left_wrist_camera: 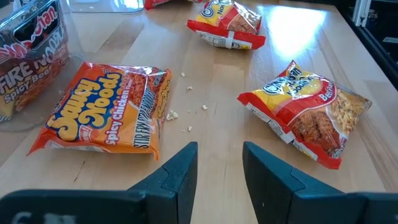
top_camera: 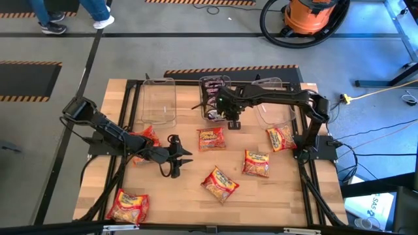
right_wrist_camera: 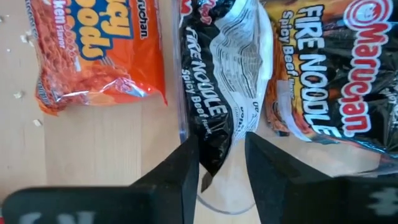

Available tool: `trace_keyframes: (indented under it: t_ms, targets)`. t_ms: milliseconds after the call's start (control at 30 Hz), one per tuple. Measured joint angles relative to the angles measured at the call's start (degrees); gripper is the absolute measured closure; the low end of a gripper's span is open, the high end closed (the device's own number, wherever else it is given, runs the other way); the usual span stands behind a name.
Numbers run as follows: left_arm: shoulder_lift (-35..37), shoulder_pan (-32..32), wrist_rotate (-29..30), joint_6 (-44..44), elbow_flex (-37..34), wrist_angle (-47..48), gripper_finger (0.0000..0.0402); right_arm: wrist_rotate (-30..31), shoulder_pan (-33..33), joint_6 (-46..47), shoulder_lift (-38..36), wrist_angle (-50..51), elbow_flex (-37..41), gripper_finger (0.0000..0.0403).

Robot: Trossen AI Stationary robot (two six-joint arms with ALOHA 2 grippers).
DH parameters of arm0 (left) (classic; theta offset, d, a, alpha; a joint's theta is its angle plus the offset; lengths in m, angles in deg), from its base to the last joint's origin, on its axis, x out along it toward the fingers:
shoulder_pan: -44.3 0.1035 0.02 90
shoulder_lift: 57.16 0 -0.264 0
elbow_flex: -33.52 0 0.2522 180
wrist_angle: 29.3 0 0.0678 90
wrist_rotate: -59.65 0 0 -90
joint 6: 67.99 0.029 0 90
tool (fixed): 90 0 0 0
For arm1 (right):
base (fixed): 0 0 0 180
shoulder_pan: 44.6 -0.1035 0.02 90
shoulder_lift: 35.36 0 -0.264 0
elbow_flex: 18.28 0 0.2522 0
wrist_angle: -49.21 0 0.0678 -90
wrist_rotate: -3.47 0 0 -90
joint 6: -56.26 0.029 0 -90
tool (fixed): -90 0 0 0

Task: Sort Maruchan noodles
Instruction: Put the black noodle pack into the middle transparent bin

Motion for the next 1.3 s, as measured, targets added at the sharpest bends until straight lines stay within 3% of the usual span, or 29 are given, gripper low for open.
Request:
trace_keyframes:
  t_ms: [133,333,567,733,867,967,1067,1300]
  targets:
    - [0.0,0.0,0.0,0.0,0.0,0.0,0.0280,-0.2,-0.1,0.1,0.0,0.0,0.0,0.0304]
    - [0.0,0.0,0.0,0.0,0.0,0.0,0.0280,1.4,-0.1,-1.9,0.9,-1.4,0.0,0.0391]
    - [0.0,0.0,0.0,0.0,0.0,-0.1,0.0280,4.9,2.7,-0.3,0.2,-3.3,-2.5,0.0400]
    - [0.0,0.0,0.0,0.0,0.0,-0.1,0.0280,2.0,7.0,1.6,1.4,-3.0,-2.1,0.0401]
    - [0.0,0.0,0.0,0.0,0.0,-0.1,0.0280,0.6,7.9,4.3,1.2,-1.7,-2.7,0.0390]
    - [0.0,0.2,0.0,0.0,0.0,-0.2,0.0280,-6.3,7.8,6.1,0.1,1.9,-5.2,0.0373]
    - [0.0,0.7,0.0,0.0,0.0,-0.2,0.0280,-12.6,7.7,6.3,-0.7,3.6,-5.7,0.0332]
    - [0.0,1.3,0.0,0.0,0.0,-0.2,0.0280,-16.6,7.8,7.9,-0.5,5.5,-2.0,0.0238]
